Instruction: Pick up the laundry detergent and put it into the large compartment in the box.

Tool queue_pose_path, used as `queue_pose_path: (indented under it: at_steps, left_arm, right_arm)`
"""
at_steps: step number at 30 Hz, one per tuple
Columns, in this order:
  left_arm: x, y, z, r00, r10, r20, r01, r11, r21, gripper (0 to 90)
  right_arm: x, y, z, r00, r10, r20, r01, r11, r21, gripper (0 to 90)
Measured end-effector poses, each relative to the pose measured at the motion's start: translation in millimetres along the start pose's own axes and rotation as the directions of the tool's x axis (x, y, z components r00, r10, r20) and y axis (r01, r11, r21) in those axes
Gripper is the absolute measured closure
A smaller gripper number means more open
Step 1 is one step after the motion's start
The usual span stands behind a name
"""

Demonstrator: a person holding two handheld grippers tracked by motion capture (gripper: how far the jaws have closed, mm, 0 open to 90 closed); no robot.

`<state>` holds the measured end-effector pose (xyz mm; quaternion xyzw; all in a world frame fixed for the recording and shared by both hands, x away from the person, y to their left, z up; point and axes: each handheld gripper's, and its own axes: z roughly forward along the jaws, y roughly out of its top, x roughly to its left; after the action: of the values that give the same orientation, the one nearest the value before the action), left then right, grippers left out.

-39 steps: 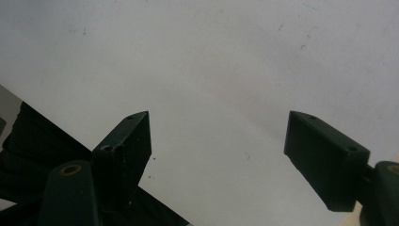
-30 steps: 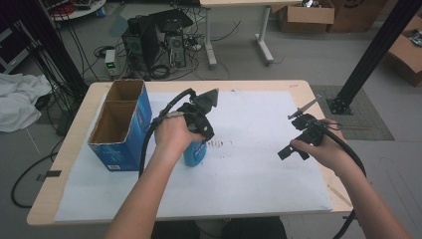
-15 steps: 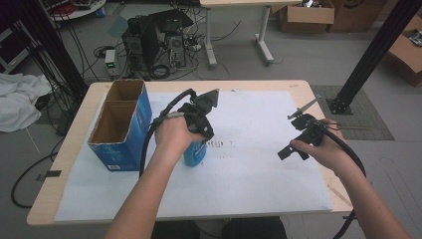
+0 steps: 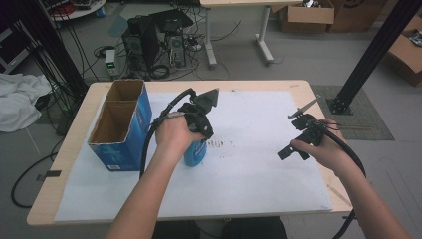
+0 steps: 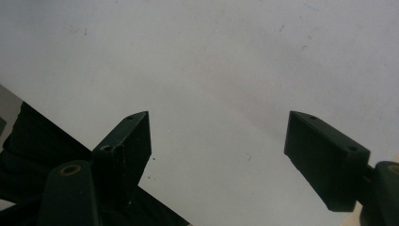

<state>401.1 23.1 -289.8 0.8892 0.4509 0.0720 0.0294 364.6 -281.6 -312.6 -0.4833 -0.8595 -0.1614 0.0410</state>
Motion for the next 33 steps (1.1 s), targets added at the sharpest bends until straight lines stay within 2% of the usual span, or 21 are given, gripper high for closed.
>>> queue_pose_path:
  at_steps: [15,24,33]
  left_arm:
    - [1.7,1.0,0.9,0.9998,-0.016,-0.01,0.016,0.9999,0.004,35.6]
    - [4.4,1.0,-0.1,0.9993,-0.036,0.011,0.036,0.9993,0.002,37.3]
    - [6.7,3.1,-0.9,0.9989,-0.043,0.019,0.043,0.9988,0.024,37.8]
  right_arm:
    - [-0.9,-0.3,-1.4,1.0,0.003,-0.001,-0.003,1.0,-0.003,23.7]
    - [-2.3,-1.0,-2.5,1.0,0.007,-0.004,-0.007,1.0,-0.007,23.7]
    - [-2.7,-1.4,-3.4,1.0,0.007,-0.005,-0.007,1.0,-0.009,23.7]
